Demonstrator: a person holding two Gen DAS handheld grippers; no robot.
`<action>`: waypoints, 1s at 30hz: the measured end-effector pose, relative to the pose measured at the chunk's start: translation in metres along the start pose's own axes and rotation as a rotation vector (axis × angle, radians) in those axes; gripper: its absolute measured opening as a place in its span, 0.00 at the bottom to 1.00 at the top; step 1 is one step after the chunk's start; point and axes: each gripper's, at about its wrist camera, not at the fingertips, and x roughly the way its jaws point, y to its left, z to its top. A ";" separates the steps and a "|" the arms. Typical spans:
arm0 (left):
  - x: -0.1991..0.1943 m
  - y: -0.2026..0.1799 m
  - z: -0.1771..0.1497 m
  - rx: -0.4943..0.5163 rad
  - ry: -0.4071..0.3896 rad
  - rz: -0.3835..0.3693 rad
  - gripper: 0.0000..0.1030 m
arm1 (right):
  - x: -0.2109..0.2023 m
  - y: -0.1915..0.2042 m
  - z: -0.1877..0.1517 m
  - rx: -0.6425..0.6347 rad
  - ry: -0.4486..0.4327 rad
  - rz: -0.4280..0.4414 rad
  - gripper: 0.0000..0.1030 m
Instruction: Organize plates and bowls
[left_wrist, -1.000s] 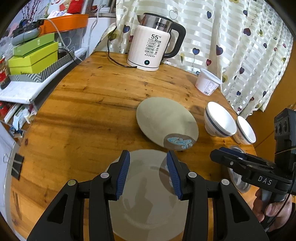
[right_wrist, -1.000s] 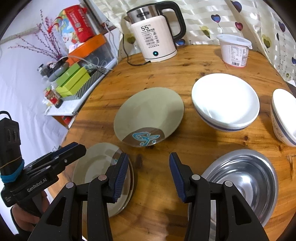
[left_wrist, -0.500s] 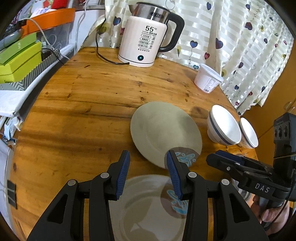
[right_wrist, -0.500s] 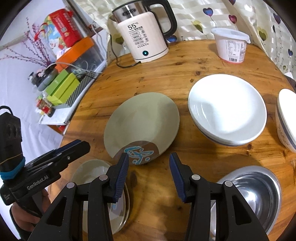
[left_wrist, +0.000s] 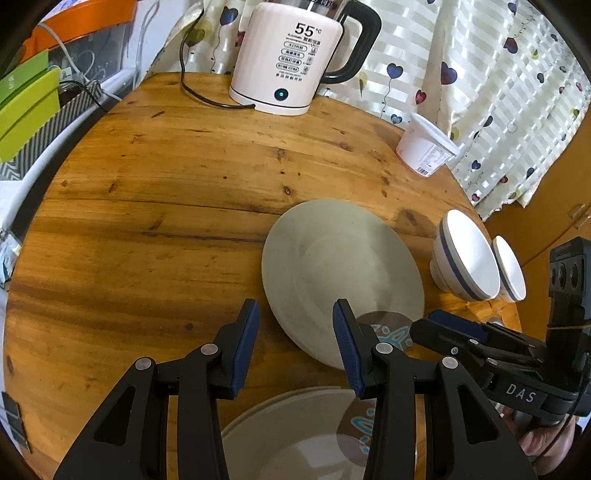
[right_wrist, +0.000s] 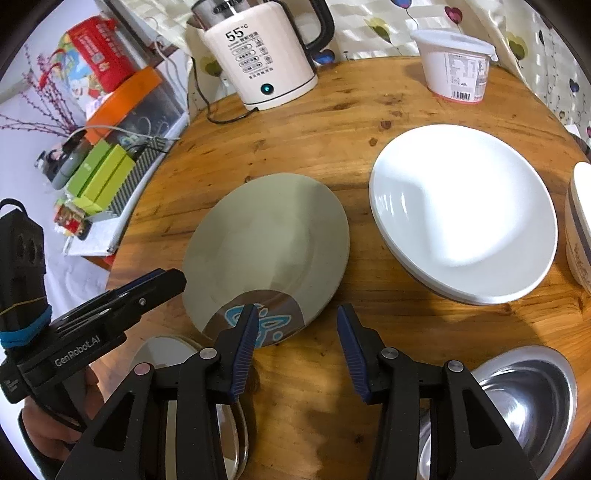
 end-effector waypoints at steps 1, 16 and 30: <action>0.003 0.001 0.001 0.002 0.007 -0.002 0.41 | 0.001 0.000 0.001 0.000 0.002 -0.003 0.43; 0.024 0.004 0.009 0.020 0.038 0.001 0.41 | 0.019 -0.001 0.010 0.017 0.032 -0.030 0.35; 0.030 0.005 0.013 0.035 0.032 0.012 0.31 | 0.023 -0.003 0.016 0.020 0.022 -0.040 0.31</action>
